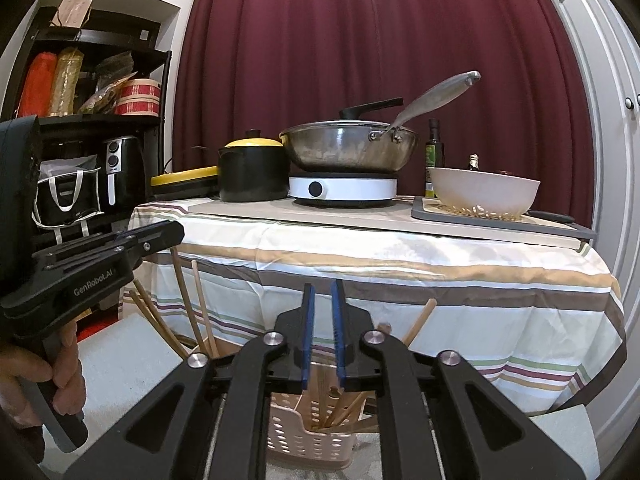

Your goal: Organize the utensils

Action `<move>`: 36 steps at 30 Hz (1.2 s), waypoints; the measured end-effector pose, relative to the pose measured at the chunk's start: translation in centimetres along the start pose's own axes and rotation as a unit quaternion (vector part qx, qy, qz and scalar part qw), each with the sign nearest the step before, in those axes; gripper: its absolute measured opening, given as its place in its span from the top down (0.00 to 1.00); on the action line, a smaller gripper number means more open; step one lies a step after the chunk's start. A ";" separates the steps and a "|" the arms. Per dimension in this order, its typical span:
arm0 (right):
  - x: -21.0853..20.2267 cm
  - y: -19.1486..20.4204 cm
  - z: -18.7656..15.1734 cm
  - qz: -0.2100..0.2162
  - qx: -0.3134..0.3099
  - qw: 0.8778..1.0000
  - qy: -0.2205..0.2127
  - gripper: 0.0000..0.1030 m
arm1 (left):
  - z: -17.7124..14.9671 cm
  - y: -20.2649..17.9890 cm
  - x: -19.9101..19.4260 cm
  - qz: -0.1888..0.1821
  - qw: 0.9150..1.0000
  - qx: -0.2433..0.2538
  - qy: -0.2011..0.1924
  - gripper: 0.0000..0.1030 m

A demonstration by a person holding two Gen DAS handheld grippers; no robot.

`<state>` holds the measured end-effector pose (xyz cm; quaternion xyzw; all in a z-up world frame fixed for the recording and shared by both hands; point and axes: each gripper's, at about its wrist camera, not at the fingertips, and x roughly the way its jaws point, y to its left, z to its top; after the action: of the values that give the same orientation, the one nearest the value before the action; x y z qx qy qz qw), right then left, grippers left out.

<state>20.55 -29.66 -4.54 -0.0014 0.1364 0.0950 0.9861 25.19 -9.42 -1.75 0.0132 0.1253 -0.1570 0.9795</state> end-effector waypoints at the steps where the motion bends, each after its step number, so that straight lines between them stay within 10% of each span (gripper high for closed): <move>1: 0.0 0.0 0.0 -0.001 0.001 1.000 -0.001 0.76 | 0.0 0.0 0.0 0.001 1.000 -0.001 -0.001 0.72; 16: -3.5 0.3 0.2 -0.032 0.019 0.999 -0.025 0.21 | 0.2 -0.6 -4.7 0.027 0.999 0.006 -0.043 0.12; 36: -12.9 2.8 -4.3 -0.085 0.031 0.996 0.022 0.17 | -4.4 -2.4 -17.3 0.057 0.998 0.010 -0.035 0.04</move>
<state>6.65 -29.44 -5.13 0.0156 0.1608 0.0066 0.9868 7.51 -6.17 -1.70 0.0251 0.0886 -0.1026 0.9905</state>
